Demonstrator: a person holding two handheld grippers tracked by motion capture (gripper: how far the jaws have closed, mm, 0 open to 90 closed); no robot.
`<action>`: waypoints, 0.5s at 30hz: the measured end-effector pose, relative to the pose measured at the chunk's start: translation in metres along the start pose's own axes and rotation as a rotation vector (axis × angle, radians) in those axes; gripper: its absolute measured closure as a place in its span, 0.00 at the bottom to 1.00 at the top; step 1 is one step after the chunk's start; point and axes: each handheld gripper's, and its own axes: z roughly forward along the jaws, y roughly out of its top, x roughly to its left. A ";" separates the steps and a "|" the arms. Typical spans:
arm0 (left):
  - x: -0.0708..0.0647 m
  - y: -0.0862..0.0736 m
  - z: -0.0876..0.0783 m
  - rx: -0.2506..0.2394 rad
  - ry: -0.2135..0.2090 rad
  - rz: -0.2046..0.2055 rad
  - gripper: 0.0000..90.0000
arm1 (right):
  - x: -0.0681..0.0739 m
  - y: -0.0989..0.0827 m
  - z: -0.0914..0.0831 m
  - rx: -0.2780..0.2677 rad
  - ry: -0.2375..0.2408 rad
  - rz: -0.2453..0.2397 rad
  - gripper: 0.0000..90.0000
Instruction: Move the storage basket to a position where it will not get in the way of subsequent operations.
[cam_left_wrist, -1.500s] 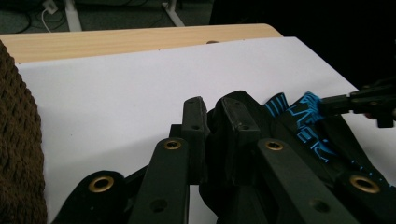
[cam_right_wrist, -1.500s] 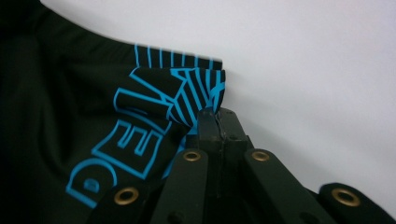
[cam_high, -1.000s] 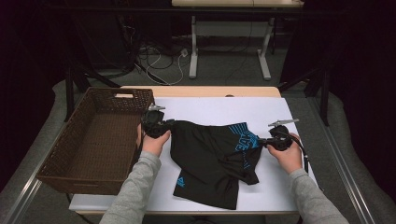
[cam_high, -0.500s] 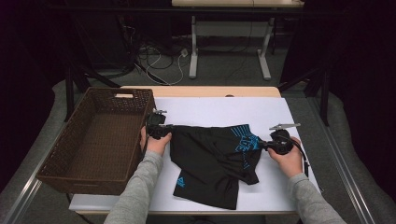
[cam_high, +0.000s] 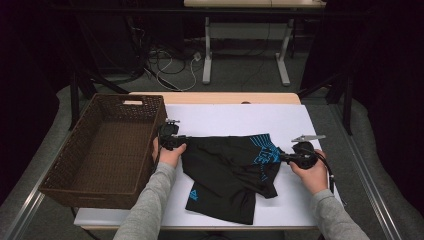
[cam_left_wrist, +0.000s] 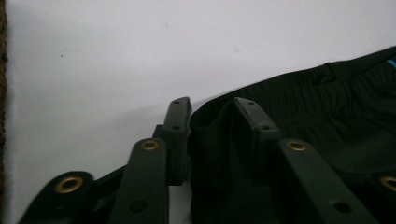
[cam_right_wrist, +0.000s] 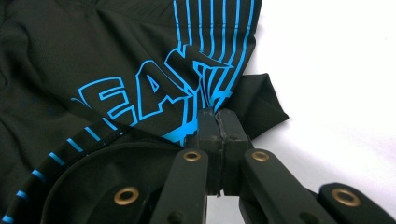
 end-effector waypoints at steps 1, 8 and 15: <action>0.000 0.000 -0.001 -0.005 -0.005 -0.005 0.68 | 0.000 -0.001 0.000 -0.005 0.001 0.000 1.00; 0.001 0.000 -0.004 -0.043 -0.012 -0.044 0.50 | 0.002 -0.002 -0.004 -0.032 0.000 -0.009 0.91; 0.007 -0.002 0.000 -0.040 0.003 -0.118 0.46 | 0.002 0.009 -0.012 -0.117 -0.007 0.001 0.65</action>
